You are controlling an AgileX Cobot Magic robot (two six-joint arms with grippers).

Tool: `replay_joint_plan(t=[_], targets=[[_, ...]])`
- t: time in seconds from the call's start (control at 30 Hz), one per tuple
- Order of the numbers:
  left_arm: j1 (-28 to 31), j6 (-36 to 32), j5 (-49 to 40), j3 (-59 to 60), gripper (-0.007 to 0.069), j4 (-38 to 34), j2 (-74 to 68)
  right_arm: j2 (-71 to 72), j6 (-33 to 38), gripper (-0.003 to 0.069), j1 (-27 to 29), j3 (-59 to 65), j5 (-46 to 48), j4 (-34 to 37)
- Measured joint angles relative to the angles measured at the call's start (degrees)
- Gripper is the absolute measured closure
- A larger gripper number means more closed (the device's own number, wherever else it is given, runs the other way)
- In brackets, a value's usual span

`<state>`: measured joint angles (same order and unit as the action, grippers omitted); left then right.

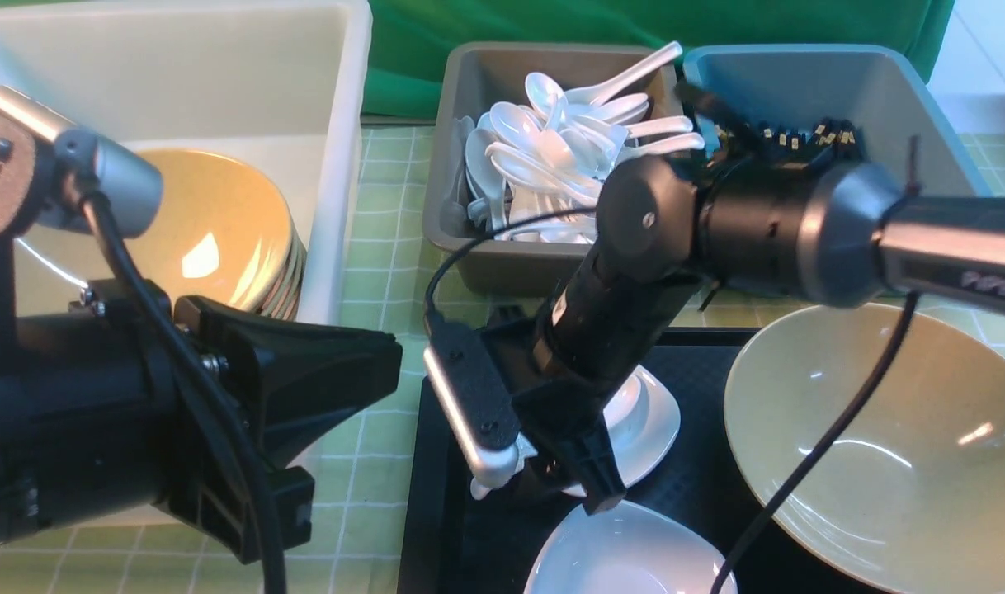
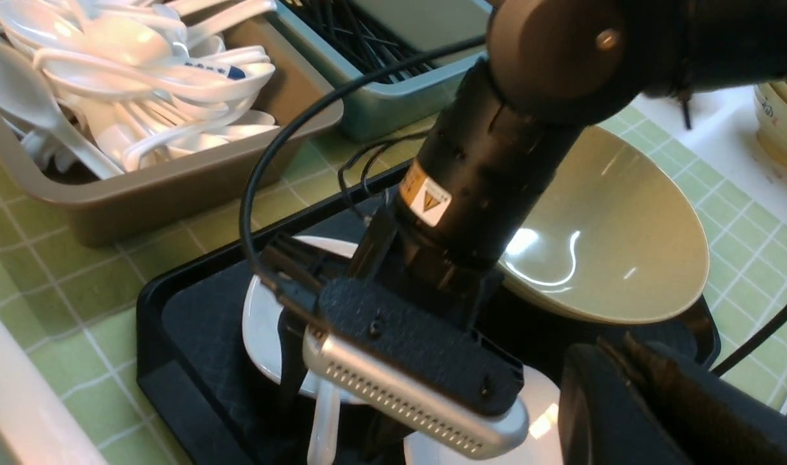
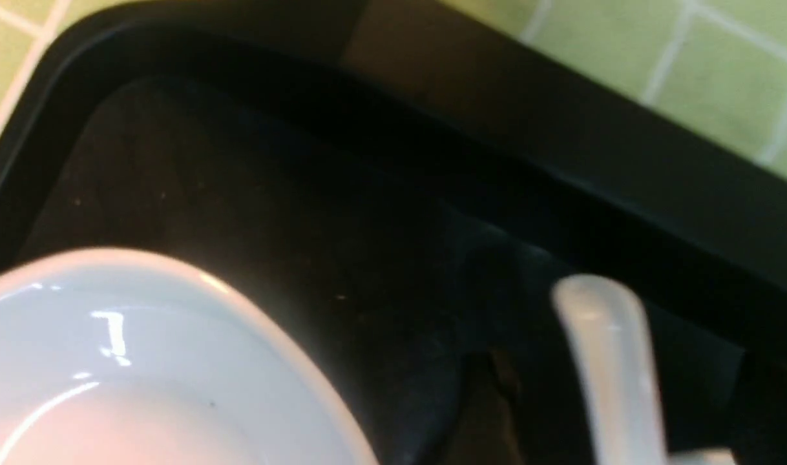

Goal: On green table put chopsticks spoon bowls plates into blue grey white boxes.
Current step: 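Reach down and grasp the white spoon resting in the bowl with the right gripper, then place the white spoon into the bin of spoons with the right gripper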

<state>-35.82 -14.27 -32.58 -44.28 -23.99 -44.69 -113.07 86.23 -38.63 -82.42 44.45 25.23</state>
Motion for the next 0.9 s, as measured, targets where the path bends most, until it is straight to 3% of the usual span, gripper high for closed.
replay_joint_plan(t=[0.2,0.27,0.4,0.43,0.73,0.83,0.9], targets=[[0.0,0.0,-0.59,0.0,0.0627,0.0,0.0,-1.1,0.53,0.0213,-0.26,0.0,-1.4,0.01],[0.0,0.0,-0.64,0.0,0.0627,0.0,0.0,-1.16,0.53,0.0276,-0.26,0.0,-1.88,0.01],[0.0,0.0,-0.76,0.0,0.0627,0.0,0.0,-1.16,0.52,0.05,-0.26,0.0,-2.06,0.4],[0.0,0.0,-0.76,0.0,0.0627,0.0,0.0,-1.16,0.51,0.0526,-0.26,0.0,-2.06,0.47],[0.0,0.0,-0.81,0.0,0.0627,0.0,0.0,2.42,-4.46,0.0518,2.02,-6.29,0.2,0.91],[0.0,0.0,-0.81,0.0,0.0627,0.0,0.0,3.85,-12.75,0.0518,5.45,-11.32,0.21,0.91],[0.0,0.0,-0.2,0.0,0.0627,0.0,0.0,3.9,-24.22,0.0518,8.43,-15.63,-2.4,0.97]])
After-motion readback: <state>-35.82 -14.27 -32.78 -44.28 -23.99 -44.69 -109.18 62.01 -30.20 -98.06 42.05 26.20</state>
